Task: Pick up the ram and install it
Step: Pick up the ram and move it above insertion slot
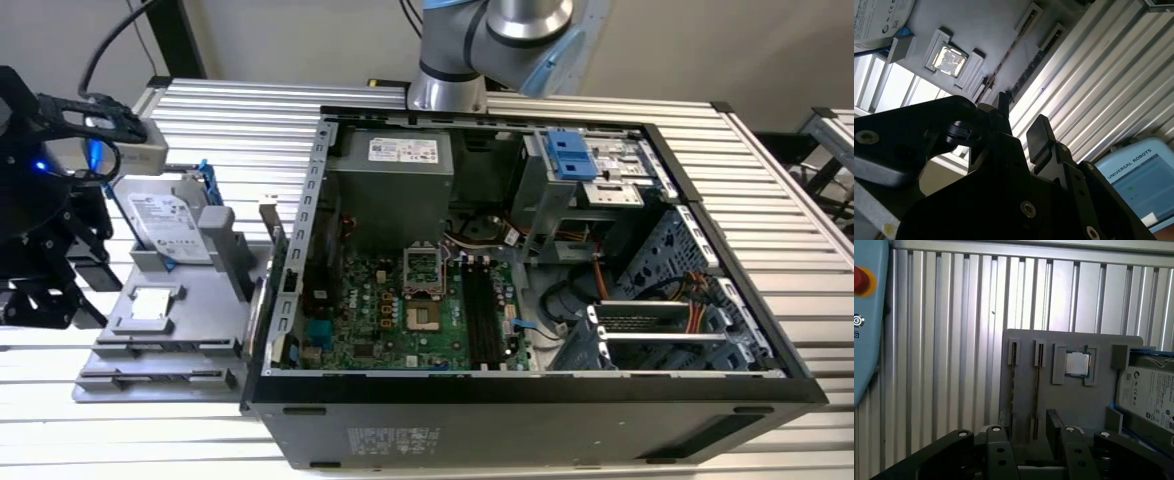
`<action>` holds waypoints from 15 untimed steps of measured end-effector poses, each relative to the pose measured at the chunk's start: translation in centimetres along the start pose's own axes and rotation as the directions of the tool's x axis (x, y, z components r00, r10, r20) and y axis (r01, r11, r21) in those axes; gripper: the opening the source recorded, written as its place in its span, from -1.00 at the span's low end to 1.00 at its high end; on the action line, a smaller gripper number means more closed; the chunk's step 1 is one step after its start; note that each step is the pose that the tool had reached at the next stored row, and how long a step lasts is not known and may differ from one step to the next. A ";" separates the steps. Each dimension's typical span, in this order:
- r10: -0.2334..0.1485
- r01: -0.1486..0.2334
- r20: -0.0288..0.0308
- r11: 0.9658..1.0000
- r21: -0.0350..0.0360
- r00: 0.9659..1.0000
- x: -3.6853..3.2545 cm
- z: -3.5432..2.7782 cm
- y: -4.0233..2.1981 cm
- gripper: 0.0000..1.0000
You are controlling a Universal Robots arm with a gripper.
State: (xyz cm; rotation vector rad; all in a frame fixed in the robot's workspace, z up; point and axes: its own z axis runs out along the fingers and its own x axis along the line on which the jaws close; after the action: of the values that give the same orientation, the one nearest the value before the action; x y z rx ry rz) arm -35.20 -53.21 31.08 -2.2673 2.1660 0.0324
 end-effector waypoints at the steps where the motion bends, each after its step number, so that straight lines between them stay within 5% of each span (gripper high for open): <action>1: 0.000 0.000 0.000 1.000 0.000 1.000 0.00 0.13 0.00 1.00; 15: 0.000 0.000 0.000 1.000 0.000 1.000 0.08 1.77 -0.90 1.00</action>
State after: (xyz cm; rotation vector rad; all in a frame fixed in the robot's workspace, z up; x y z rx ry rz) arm -34.32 -53.22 29.30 -2.2672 2.1662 0.0324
